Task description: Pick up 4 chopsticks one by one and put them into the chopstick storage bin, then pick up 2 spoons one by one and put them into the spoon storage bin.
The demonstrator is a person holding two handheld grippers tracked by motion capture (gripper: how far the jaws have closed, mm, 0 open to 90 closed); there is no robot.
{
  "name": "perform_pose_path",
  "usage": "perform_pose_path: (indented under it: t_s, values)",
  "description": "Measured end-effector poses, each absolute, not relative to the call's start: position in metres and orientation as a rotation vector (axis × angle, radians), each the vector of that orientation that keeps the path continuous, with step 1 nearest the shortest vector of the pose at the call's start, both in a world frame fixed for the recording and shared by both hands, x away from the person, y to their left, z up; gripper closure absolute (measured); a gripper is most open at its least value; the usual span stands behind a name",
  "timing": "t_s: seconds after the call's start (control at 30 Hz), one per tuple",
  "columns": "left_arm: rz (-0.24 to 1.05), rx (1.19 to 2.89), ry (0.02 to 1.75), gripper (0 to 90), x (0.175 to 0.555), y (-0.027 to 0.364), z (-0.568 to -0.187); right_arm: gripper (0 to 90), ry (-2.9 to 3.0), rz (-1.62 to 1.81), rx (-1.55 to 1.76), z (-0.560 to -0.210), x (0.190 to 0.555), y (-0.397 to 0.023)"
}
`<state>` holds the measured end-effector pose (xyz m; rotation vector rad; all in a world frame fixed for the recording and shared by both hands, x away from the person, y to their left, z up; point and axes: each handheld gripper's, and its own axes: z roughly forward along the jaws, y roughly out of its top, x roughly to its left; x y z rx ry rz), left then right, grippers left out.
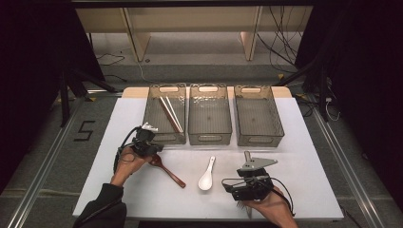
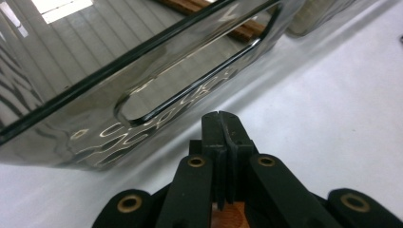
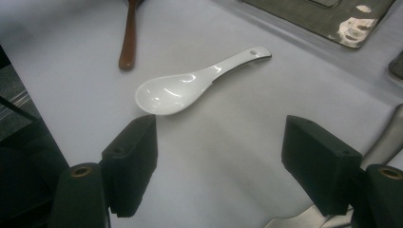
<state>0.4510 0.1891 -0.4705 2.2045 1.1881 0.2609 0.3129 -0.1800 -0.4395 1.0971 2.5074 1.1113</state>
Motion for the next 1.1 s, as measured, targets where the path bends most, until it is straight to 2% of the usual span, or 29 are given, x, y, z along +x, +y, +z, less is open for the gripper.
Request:
perform_pose_path:
  t_s: [1.1]
  values:
    - [0.268,2.295,1.249,88.9,0.4497,0.1951,-0.4749,28.8,2.504,1.1,1.093,-0.4376,0.3109,-0.1805]
